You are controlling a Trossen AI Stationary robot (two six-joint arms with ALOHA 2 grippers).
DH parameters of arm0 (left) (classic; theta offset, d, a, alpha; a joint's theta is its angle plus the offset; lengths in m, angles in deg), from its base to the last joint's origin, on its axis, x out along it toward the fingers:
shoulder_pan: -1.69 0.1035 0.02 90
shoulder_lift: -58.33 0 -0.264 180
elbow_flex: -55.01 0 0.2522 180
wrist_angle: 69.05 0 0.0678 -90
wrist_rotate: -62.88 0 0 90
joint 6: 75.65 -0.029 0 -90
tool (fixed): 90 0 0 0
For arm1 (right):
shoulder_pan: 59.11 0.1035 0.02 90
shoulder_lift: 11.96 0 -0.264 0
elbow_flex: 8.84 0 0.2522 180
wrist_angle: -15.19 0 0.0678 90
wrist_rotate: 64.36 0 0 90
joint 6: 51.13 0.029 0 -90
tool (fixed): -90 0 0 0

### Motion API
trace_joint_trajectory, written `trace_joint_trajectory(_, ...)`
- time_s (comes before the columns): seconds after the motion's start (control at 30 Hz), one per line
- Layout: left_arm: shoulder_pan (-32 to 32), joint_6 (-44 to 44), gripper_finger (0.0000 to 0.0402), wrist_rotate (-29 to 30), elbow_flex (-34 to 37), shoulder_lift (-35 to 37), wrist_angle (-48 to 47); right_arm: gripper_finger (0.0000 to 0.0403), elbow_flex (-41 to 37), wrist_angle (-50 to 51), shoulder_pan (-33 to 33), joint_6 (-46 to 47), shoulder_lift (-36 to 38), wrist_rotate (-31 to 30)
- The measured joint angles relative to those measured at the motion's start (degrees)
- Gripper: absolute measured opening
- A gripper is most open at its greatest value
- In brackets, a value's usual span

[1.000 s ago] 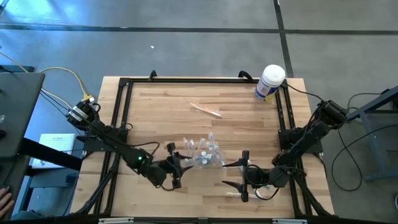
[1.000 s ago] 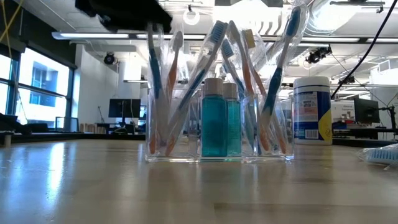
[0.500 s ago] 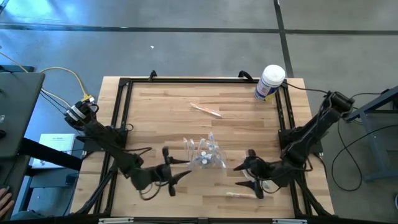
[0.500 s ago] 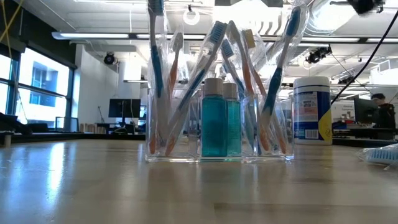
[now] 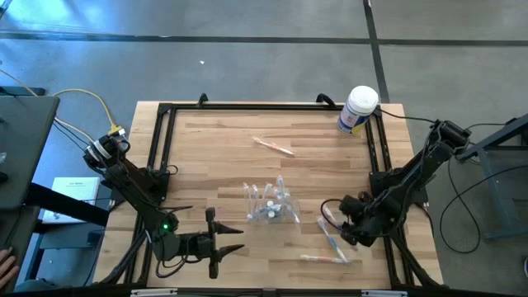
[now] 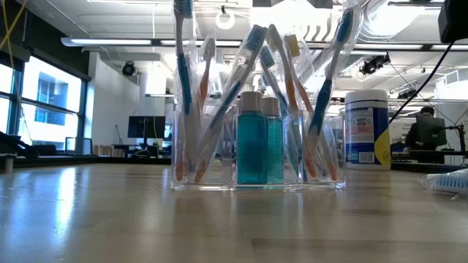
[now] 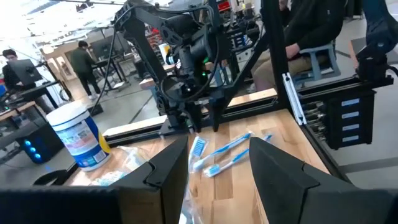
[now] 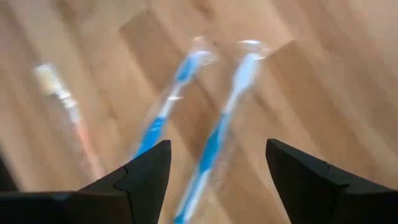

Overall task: Pick & Place toothbrushing station
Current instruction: Put the blue toothbrush into the transparent organizer

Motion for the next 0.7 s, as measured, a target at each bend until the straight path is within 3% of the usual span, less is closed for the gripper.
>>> trace_joint_trajectory(0.23,0.0,0.1,0.0164,0.1,0.0,0.0,0.0,0.0254,0.0,-2.2,0.0,0.4,-1.2,-1.3)
trace_joint_trajectory(0.7,0.0,1.7,0.0164,0.1,0.0,0.0,0.0,0.0254,0.0,-2.9,-5.0,-0.2,-14.2,1.3)
